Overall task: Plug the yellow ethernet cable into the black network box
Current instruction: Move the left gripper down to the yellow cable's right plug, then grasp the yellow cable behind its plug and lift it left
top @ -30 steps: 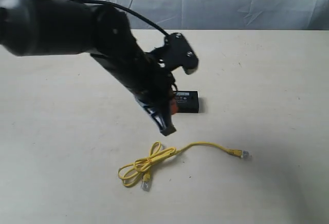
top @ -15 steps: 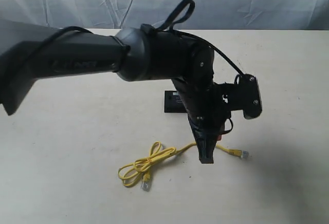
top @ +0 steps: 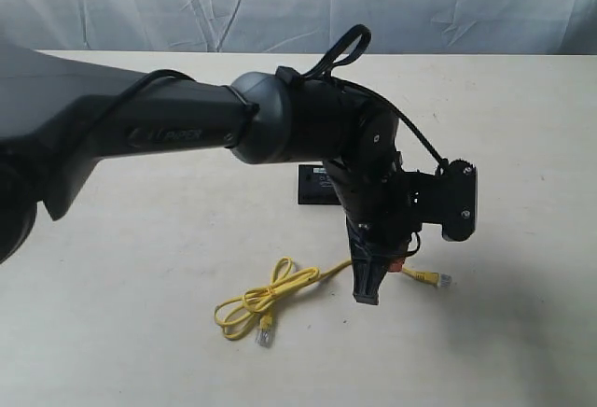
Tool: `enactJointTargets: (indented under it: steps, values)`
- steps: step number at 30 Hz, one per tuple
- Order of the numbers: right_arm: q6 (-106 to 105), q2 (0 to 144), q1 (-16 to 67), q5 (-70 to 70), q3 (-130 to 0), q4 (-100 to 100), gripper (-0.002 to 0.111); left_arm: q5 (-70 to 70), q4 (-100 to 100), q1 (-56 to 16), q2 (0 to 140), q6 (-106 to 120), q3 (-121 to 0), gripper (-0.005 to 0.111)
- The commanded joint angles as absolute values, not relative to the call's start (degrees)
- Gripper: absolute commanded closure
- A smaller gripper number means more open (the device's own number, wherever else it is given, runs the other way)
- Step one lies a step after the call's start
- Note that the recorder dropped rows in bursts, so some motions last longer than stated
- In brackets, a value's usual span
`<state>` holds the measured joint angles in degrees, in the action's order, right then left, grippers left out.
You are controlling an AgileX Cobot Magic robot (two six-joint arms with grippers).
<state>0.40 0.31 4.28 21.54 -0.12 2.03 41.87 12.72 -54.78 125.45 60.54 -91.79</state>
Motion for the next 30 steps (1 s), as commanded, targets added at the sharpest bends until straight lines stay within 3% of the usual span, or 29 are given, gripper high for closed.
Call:
enactJointTargets:
  steps: [1, 11, 18, 30]
  values:
    - [0.36, 0.00, 4.07, 20.83, 0.00, 2.09, 0.109, 39.96, 11.56, -54.99, 126.44, 60.57, -92.09, 0.073]
    - [0.36, 0.00, 4.07, 20.83, 0.00, 2.09, 0.109, 40.44, 8.07, -54.89, 127.97, 60.46, -92.09, 0.074]
    - [0.36, 0.00, 4.07, 20.67, 0.00, 2.10, 0.109, 42.68, 8.07, -54.89, 127.97, 60.46, -92.09, 0.107]
    - [0.36, 0.00, 4.07, 20.67, 0.00, 2.10, 0.109, 45.93, 4.30, -54.64, 121.08, 51.23, -92.09, 0.107]
